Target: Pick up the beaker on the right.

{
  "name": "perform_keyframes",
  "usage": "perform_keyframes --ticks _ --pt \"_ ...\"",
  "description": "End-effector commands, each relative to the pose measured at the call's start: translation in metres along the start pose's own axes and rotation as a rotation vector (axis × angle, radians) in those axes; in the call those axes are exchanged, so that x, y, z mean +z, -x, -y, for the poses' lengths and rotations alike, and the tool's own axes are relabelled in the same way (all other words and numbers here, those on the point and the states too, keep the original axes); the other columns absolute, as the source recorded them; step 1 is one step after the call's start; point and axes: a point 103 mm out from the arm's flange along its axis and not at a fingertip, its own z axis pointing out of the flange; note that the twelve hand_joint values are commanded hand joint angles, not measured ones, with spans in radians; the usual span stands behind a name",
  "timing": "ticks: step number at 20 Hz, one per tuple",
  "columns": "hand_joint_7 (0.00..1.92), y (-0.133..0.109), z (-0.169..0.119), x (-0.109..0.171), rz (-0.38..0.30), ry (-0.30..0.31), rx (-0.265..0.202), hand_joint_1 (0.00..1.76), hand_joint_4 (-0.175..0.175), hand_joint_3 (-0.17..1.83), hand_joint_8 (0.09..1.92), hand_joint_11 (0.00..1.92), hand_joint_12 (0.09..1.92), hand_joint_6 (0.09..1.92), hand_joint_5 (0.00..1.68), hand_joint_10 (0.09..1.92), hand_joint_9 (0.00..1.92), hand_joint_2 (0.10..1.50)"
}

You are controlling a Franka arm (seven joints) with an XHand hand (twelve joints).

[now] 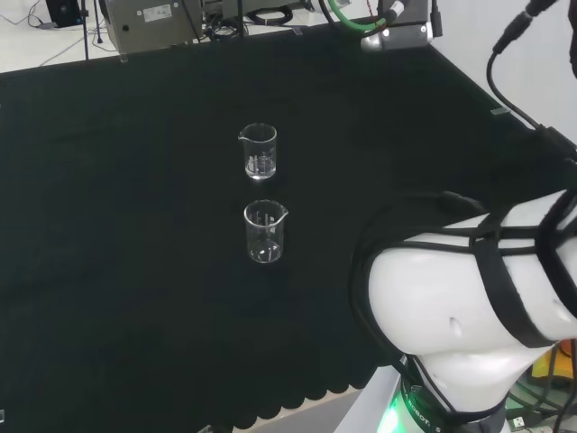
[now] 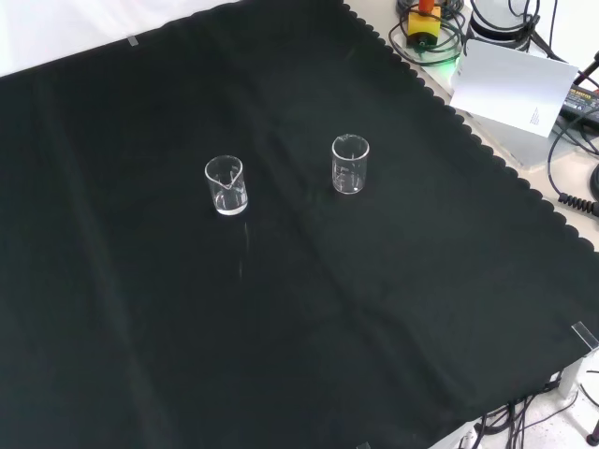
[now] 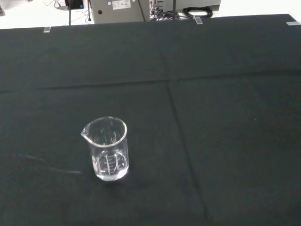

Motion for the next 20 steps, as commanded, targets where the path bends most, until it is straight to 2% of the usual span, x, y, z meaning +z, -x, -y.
perform_keyframes --ticks 1,4,9,16,20 --pt "0.17 0.025 -0.074 0.069 -0.116 -0.037 0.024 0.42 0.004 0.38 0.35 0.1 1.37 0.09 0.23 0.54 0.33 1.03" --pt "0.12 0.025 -0.104 0.094 -0.146 -0.065 0.007 0.54 0.003 0.42 0.5 0.11 1.38 0.09 0.23 0.66 0.29 0.93" --pt "0.09 0.017 -0.138 0.137 -0.24 -0.107 -0.019 0.59 0.002 0.47 0.57 0.11 1.38 0.09 0.22 0.69 0.29 0.84" --pt "0.08 0.012 -0.162 0.187 -0.292 -0.163 -0.059 0.62 0.001 0.5 0.6 0.11 1.38 0.09 0.21 0.69 0.29 0.78" --pt "0.06 0.008 -0.17 0.208 -0.3 -0.172 -0.078 0.73 -0.004 0.49 0.59 0.01 1.39 0.09 0.21 0.68 0.21 0.69"
